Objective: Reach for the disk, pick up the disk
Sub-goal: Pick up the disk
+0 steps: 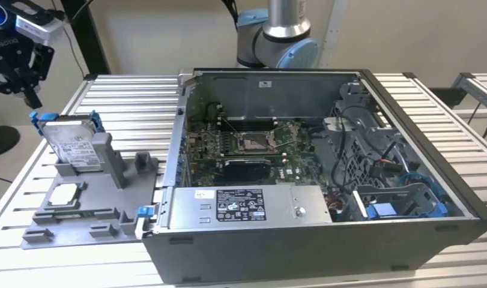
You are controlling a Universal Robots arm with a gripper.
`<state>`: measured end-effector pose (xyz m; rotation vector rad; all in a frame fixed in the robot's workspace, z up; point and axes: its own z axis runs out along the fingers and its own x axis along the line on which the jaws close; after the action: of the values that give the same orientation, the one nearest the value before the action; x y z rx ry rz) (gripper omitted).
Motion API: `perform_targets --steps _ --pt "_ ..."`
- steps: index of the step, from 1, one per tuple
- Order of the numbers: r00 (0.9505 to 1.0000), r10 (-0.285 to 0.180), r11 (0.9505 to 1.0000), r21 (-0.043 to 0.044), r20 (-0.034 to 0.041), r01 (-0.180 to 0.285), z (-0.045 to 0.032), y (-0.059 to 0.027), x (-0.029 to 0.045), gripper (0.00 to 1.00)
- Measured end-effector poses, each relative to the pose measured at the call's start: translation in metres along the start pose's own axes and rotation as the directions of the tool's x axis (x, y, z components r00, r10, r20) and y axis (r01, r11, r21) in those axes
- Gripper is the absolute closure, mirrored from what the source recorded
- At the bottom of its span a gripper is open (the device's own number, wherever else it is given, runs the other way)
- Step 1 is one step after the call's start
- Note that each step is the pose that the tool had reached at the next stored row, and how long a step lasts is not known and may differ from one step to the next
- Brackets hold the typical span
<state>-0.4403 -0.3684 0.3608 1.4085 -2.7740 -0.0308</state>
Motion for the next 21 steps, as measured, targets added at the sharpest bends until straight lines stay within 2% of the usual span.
perform_targets --steps 2,5,10,16,19,21 --pt "0.9994 -0.035 0.9994 0.001 -0.0017 0.035 0.0 0.0 0.0 1.0" --pt "0.9959 -0.091 0.9959 0.0024 -0.0042 0.091 0.0 0.0001 0.0001 1.0" --pt "0.9837 -0.179 0.9837 0.0046 -0.009 0.179 0.0 0.0003 0.0002 1.0" --pt "0.9599 -0.28 0.96 0.0069 -0.0156 0.28 0.0 0.0006 0.0004 1.0" --pt "0.9444 -0.328 0.9445 0.0079 -0.019 0.329 0.0001 0.0007 0.0005 1.0" --pt "0.9322 -0.361 0.9323 0.0084 -0.0214 0.362 0.0 0.0008 0.0005 1.0"
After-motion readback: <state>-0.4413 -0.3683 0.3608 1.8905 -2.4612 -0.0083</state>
